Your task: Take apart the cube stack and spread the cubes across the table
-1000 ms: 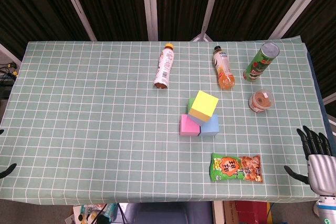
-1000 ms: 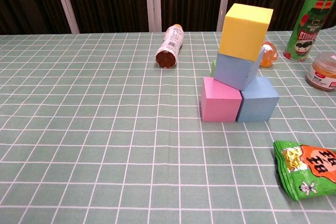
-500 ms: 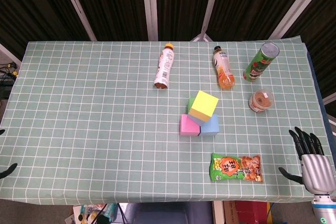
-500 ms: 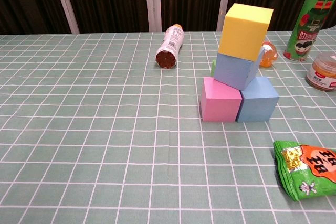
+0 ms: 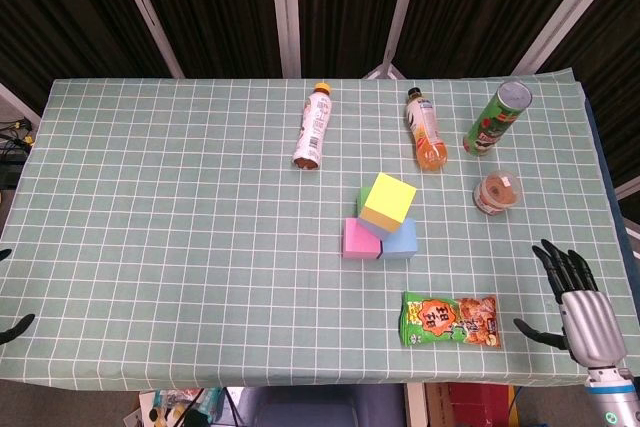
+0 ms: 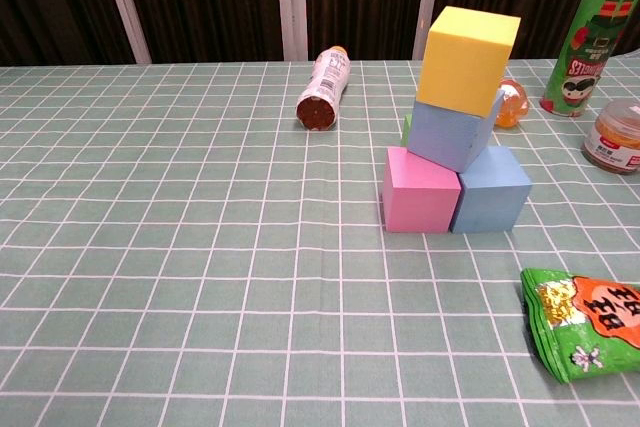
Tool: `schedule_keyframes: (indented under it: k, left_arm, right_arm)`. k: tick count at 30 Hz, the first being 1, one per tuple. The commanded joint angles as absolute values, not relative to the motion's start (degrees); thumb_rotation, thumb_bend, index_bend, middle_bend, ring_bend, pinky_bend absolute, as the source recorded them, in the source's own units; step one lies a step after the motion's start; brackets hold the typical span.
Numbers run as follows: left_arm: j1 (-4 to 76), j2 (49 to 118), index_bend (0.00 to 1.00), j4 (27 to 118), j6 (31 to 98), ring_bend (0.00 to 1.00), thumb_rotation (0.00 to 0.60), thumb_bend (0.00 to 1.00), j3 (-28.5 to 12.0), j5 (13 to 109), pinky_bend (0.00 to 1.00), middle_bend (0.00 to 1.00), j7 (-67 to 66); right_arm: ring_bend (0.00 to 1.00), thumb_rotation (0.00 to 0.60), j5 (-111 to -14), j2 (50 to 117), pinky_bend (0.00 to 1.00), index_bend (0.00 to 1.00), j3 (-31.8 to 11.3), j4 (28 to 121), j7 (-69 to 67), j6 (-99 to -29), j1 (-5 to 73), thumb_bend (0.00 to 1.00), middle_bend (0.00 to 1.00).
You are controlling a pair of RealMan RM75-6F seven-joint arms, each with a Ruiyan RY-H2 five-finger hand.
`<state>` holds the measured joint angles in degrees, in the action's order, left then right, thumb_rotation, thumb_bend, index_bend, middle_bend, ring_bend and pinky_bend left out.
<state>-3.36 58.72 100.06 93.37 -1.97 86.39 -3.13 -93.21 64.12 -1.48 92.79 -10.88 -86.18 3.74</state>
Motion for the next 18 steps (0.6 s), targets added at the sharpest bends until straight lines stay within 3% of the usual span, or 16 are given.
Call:
schedule_keyframes:
  k: [1,18]
  left_arm:
    - [-3.4,58.9,0.18,99.9,93.7,0.0,0.6,0.15,-2.1,86.4,0.0,0.01,-3.0]
    - [-3.3,59.7,0.18,100.1,93.3,0.0,0.6,0.15,-3.0,84.2,0.0,0.01,-5.0]
  right_arm:
    - [0.11,0.6,-92.9,64.7,0.0,0.02,-2.9,92.0,-13.8,-82.8,6.9,0.13,0.0]
    - [0.08,0.6,-79.9,74.2,0.0,0.03,-9.2,98.7,-4.1,-69.5,16.8,0.13,0.0]
